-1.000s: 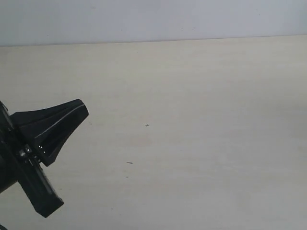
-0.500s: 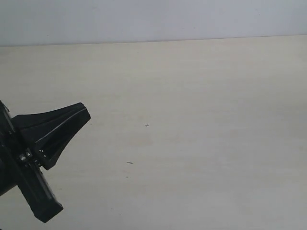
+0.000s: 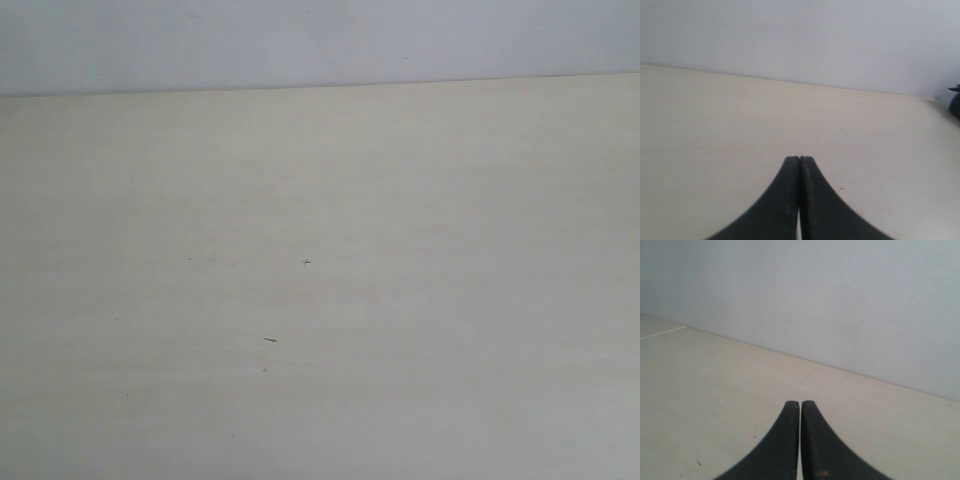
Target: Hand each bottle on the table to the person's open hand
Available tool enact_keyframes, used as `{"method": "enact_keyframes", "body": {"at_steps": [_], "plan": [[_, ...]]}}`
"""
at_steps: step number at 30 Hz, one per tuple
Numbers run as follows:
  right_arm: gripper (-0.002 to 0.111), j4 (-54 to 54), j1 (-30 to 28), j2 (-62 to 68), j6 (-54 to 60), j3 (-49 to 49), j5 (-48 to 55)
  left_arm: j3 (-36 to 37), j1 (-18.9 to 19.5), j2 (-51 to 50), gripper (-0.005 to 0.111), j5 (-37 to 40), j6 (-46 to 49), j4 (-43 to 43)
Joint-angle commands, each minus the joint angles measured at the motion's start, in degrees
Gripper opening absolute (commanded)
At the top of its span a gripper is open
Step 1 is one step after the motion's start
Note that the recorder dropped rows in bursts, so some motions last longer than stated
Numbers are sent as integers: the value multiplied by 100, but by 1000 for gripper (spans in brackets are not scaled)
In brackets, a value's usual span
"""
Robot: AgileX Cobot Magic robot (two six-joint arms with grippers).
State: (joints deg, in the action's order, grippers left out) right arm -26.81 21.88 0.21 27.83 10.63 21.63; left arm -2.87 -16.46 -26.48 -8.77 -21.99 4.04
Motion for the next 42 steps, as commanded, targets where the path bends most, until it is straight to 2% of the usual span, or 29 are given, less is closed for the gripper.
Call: {"method": "enact_keyframes", "body": {"at_steps": [1,7,14,22,31,42], "plan": [[2,-14,8,-21,7,-8,-43,13,406,1524,0,1401,-97,-18],[2,-14,8,-21,7,-8,-43,13,603,2641,0,1962,-218,-30],[2,-14,8,-21,7,-8,-43,287,603,2648,0,2025,-230,-6],[2,-14,8,-21,7,-8,-43,287,623,2648,0,2145,-234,-31],[2,-14,8,-21,7,-8,-43,287,1123,2648,0,2310,-394,6],[2,-14,8,-21,7,-8,-43,287,1119,2648,0,2333,-359,6]]}}
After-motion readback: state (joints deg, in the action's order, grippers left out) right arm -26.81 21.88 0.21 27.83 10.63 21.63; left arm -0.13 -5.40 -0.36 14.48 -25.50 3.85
